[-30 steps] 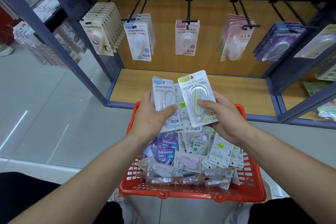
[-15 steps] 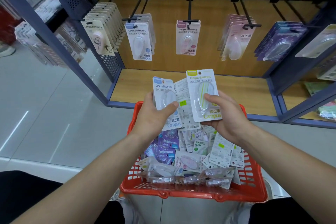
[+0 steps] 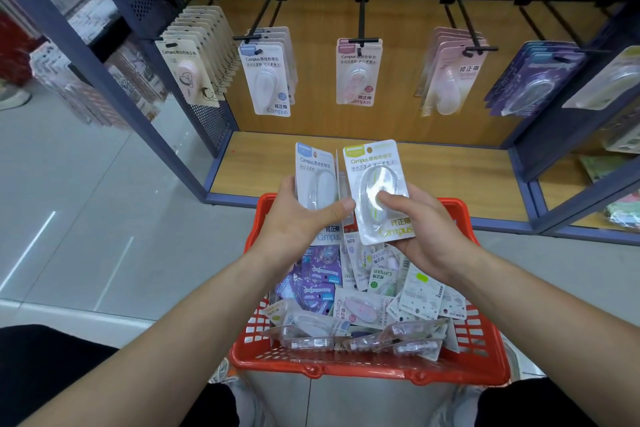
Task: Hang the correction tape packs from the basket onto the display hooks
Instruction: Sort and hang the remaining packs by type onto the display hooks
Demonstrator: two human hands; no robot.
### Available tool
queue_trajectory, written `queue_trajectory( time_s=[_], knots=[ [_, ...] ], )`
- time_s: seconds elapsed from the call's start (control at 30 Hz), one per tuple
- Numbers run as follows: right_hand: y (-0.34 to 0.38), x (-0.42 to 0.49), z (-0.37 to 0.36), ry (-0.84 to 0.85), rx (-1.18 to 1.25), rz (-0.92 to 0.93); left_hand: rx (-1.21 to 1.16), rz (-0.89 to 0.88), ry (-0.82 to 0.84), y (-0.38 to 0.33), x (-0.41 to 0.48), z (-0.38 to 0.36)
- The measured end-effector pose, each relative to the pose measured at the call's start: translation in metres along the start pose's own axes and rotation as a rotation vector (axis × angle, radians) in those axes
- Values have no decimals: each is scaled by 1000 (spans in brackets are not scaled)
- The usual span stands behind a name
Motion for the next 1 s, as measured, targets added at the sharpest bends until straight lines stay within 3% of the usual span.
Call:
queue_trajectory(
  time_s=[0.5,0.73,1.0],
  knots=[
    [5,-4,-2,52,-19,-5,-166,164,-2,3,2,2],
    [25,-14,-6,66,27,54,-51,-72,89,-32,-12,-12],
    [44,-40,-2,42,140,85,-59,-104,21,-52,-24,-2]
  ],
)
Point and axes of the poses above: each hand's wrist, its own x-axis towards the middle knuckle, its own z-axis out of the back of the hand, y = z × x, the point moved 10 cm from there along x, towards the middle knuckle, and after that the axes turned 14 degrees about -y, right-handed, at the moved point
